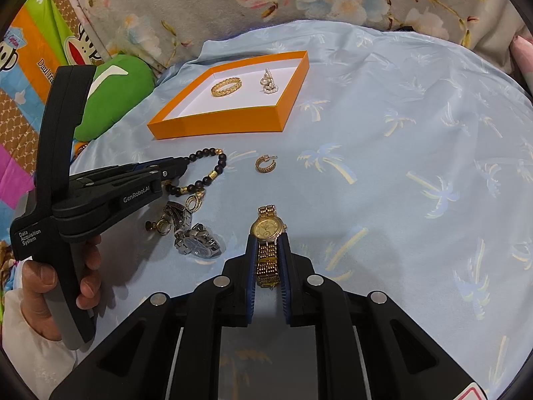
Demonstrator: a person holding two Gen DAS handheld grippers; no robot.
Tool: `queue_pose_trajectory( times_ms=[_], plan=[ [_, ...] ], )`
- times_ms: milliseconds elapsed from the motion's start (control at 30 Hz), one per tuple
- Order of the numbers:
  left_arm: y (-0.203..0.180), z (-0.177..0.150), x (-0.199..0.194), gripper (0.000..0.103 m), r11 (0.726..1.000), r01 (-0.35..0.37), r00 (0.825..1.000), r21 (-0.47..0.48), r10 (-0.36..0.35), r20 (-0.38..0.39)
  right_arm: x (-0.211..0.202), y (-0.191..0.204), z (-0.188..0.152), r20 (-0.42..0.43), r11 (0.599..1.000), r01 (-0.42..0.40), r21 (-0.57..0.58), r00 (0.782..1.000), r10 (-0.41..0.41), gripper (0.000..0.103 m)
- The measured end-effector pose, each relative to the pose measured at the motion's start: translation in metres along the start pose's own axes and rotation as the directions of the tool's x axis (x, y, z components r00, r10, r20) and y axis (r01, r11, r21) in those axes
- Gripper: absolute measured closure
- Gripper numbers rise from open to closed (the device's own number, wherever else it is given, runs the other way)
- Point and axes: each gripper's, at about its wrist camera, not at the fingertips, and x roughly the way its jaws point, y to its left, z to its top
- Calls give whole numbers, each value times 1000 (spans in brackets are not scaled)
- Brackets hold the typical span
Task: Organize jewelry
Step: 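Grasp the black bead bracelet with the left gripper while the right holds the watch, then carry the bead bracelet and gold watch with both grippers into the box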
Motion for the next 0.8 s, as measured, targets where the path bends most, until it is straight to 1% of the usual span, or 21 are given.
queue_pose_trajectory(
  times_ms=[33, 167, 300, 500, 700, 800],
  plan=[
    [1, -1, -1, 96, 1000, 12, 1000, -6, -12, 2, 0, 0, 0, 0, 1000, 0, 0, 1000, 0, 91],
    [2, -1, -8, 96, 999, 44, 999, -24, -43, 25, 0, 0, 0, 6, 1000, 2, 3, 1000, -2, 91],
    [1, 0, -27, 96, 996, 76, 995, -35, -73, 71, -3, 0, 0, 26, 1000, 1, 6, 1000, -2, 92],
    [4, 3, -56, 96, 991, 118, 987, -56, -111, 116, -13, 0, 3, 63, 1000, -8, 8, 998, 8, 92],
    [12, 14, -81, 96, 991, 121, 981, -54, -111, 157, -23, 6, 13, 93, 1000, -29, 10, 995, 27, 92],
    [17, 24, -90, 96, 992, 113, 979, -47, -103, 177, -27, 11, 25, 107, 999, -34, -1, 994, 34, 92]
  ],
)
